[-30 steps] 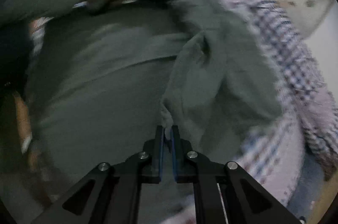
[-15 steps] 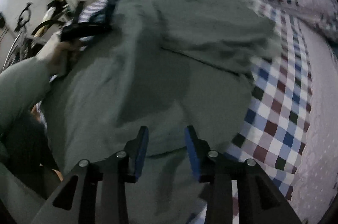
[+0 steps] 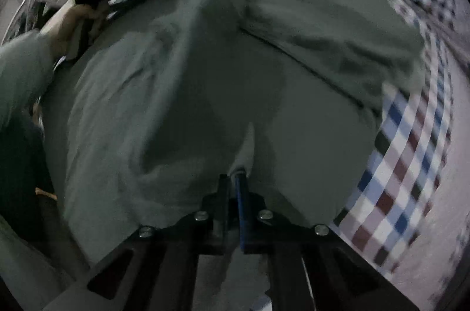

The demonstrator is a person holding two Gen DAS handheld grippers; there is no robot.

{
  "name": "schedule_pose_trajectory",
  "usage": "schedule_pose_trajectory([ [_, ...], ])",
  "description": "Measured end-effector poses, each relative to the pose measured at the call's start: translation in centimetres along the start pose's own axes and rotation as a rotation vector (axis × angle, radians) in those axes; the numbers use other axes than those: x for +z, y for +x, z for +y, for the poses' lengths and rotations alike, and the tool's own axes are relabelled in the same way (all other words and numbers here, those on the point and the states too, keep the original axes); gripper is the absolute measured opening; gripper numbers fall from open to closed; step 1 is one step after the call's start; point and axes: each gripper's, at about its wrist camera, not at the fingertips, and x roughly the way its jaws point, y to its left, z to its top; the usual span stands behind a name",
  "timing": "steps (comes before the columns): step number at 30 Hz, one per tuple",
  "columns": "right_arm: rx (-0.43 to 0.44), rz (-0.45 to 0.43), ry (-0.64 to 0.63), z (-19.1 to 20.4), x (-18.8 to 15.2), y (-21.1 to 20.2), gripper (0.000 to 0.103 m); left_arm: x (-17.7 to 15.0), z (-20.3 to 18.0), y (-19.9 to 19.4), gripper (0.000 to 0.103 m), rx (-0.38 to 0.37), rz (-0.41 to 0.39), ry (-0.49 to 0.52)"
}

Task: Fold clothes
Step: 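Hold the dark green shirt with the left gripper while the right gripper pinches its body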

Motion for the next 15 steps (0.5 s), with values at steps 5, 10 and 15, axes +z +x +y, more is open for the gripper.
schedule_pose_trajectory([
  [5, -0.161, -0.088, -0.044, 0.2, 2.7, -5.6, 0.003, -0.1, 0.1, -0.1, 0.009, -0.007, -0.004, -0.009],
  [10, -0.314, -0.138, -0.079, -0.8, 7.0, -9.8, 0.003, -0.1, 0.3, -0.2, 0.009, -0.015, -0.005, -0.02],
  [15, -0.433, -0.206, -0.173, 0.3, 11.6, -13.5, 0.002, -0.1, 0.5, -0.2, 0.009, -0.021, -0.009, -0.029],
])
